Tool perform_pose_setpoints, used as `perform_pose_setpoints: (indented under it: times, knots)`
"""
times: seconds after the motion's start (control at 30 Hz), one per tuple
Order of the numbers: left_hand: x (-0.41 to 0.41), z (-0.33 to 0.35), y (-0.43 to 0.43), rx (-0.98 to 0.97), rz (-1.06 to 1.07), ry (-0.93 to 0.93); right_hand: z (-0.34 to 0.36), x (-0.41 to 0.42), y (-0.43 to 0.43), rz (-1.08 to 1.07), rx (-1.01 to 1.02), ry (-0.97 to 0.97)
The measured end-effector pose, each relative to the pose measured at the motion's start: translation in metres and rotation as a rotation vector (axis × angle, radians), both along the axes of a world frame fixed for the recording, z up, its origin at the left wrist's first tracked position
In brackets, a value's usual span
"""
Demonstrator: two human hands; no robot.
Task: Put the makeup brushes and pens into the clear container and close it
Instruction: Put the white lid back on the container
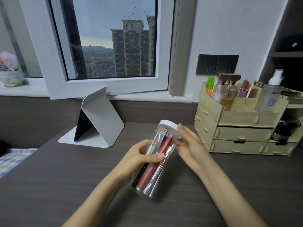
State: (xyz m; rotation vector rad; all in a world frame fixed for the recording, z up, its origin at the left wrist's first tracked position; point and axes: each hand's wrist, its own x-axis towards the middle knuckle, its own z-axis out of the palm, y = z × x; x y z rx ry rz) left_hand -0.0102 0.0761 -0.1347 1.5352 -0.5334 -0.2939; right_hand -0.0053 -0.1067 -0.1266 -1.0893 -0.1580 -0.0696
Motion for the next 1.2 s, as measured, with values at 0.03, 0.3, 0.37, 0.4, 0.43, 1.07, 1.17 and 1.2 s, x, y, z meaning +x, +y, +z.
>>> perform_pose_setpoints:
  times: [0.03, 0.3, 0.37, 0.4, 0.43, 1.07, 1.17, 1.2]
  knots:
    - [0.000, -0.001, 0.000, -0.004, -0.015, 0.006, -0.001, -0.001, 0.000, 0.009, -0.012, -0.003]
    - [0.000, -0.002, -0.003, -0.073, -0.118, 0.029, 0.002, -0.013, -0.007, 0.113, -0.124, -0.124]
    - [0.000, -0.002, -0.003, -0.081, -0.159, 0.041, 0.004, -0.015, -0.010, 0.138, -0.146, -0.125]
    - [0.000, -0.002, -0.003, -0.089, -0.185, 0.063, 0.006, -0.016, -0.012, 0.152, -0.162, -0.123]
    - [0.000, -0.002, -0.003, -0.103, -0.216, 0.094, 0.007, -0.016, -0.014, 0.168, -0.179, -0.123]
    - [0.000, -0.008, -0.009, 0.635, 0.377, -0.621, 0.037, -0.033, -0.009, -0.204, -1.610, -0.204]
    - [0.000, -0.009, -0.008, 0.625, 0.390, -0.672, 0.048, -0.039, -0.019, -0.073, -1.822, -0.162]
    - [0.000, -0.009, -0.007, 0.615, 0.384, -0.664, 0.051, -0.040, -0.023, -0.002, -1.779, -0.155]
